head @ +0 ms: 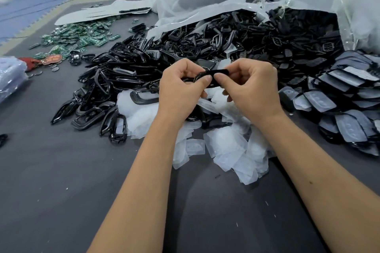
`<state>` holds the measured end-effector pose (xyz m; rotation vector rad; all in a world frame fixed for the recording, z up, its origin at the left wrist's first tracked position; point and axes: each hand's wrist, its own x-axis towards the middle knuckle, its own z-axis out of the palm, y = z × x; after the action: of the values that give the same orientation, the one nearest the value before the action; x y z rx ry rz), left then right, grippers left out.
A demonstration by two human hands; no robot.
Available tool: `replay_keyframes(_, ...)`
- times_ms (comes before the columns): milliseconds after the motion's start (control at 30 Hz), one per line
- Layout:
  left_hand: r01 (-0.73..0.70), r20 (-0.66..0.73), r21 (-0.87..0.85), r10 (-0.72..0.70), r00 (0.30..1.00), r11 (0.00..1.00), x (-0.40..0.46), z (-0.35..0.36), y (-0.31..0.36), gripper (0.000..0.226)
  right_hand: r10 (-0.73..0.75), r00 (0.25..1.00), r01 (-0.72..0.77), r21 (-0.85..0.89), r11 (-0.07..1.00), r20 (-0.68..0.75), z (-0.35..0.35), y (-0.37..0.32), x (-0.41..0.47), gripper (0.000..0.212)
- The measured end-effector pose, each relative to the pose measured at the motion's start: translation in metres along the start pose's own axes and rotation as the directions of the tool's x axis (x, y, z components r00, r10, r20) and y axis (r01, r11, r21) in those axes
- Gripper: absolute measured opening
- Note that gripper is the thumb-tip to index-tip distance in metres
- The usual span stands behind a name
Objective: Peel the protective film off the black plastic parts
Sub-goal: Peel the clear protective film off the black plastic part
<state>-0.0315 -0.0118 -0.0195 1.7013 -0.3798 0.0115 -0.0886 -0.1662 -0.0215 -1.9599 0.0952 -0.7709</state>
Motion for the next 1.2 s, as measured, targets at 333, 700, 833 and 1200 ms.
replay_keyframes(333, -0.027, -0.017, -0.022, 0.027, 1.0, 0.999, 0.001, 0.002, -0.003, 0.018, 0.053, 0.997, -0.056, 0.05, 0.997, 0.053, -0.002, 0.0, 0.0, 0.012)
replay_keyframes(700, -0.113, -0.223, 0.092, 0.131, 0.966, 0.989, 0.009, -0.019, -0.002, 0.022, 0.029, 0.946, 0.015, -0.133, 0.991, 0.322, 0.0, -0.002, -0.002, 0.027)
replay_keyframes(833, -0.092, -0.282, 0.04, 0.099, 0.954, 0.995, 0.009, -0.018, -0.003, 0.02, -0.005, 0.877, 0.141, -0.248, 0.958, 0.481, -0.001, -0.007, -0.002, 0.021)
replay_keyframes(1200, 0.002, -0.29, -0.197, -0.06, 0.955, 0.98, 0.008, -0.014, 0.0, 0.019, 0.288, 0.901, -0.433, 0.605, 0.668, 0.326, -0.014, -0.006, 0.005, 0.014)
